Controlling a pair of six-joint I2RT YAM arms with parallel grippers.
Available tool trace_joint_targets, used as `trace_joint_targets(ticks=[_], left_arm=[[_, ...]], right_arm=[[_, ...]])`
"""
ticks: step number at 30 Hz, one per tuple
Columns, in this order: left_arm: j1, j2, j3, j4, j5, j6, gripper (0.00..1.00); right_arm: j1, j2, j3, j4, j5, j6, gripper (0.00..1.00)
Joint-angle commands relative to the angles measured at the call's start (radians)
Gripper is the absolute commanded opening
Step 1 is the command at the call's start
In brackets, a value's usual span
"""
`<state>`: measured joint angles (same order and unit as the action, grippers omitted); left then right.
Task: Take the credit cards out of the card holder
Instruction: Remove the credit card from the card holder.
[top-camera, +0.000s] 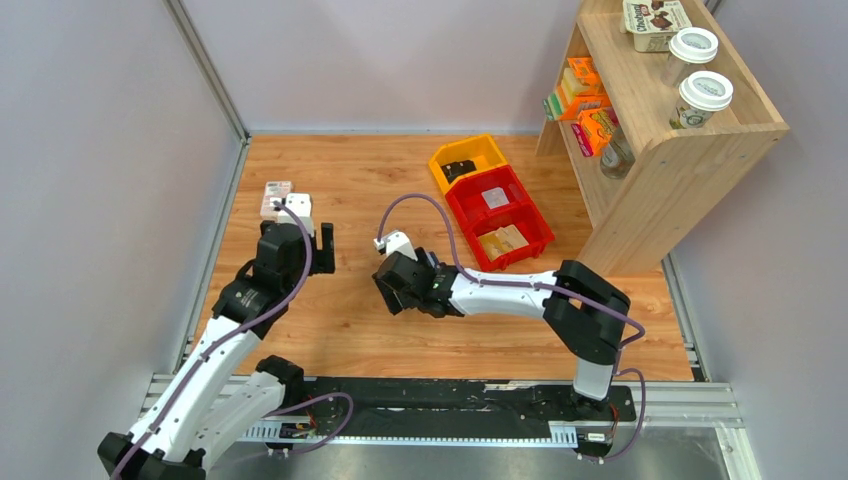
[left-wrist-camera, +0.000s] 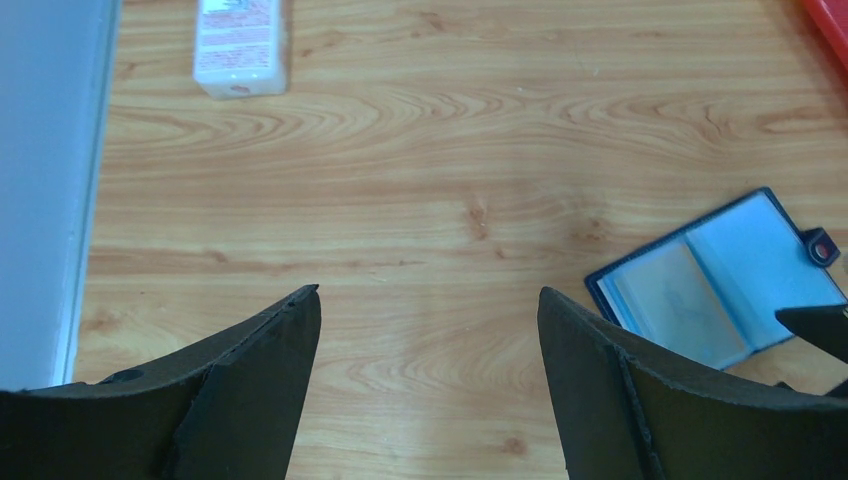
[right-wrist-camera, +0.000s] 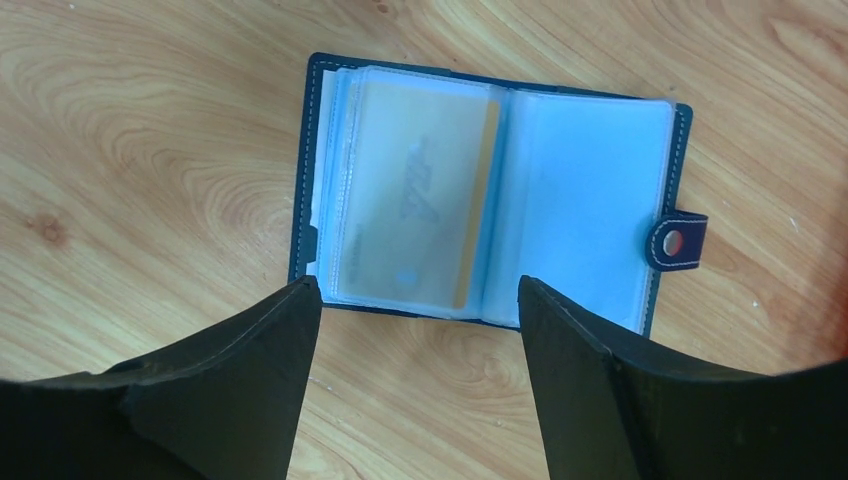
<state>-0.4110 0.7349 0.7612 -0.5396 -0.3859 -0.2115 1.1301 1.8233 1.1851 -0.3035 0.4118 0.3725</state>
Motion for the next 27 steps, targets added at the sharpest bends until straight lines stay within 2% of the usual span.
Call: trace_joint_targets(ticks=[1, 7, 15, 27], left_arm=[[-0.002, 0.034, 0.058, -0.019, 0.105, -0.051, 0.87], [-0.002, 0.083, 0.069, -0.048, 0.208, -0.132, 0.87], [0.000, 0.104, 0.035, -0.013, 0.358, -0.242, 0.87], [-0.003, 0.161, -0.086, 0.150, 0.525, -0.382, 0.87]], right_arm=[[-0.023, 0.010, 0.028, 0.061, -0.071, -0.038, 0.76], [-0.042, 0.039, -0.019, 0.098, -0.123, -0.066, 0.76], [-0.061, 0.036, -0.096, 0.124, -0.119, -0.084, 0.74], [-0.128, 0.010, -0.222, 0.248, -0.278, -0.004, 0.45]])
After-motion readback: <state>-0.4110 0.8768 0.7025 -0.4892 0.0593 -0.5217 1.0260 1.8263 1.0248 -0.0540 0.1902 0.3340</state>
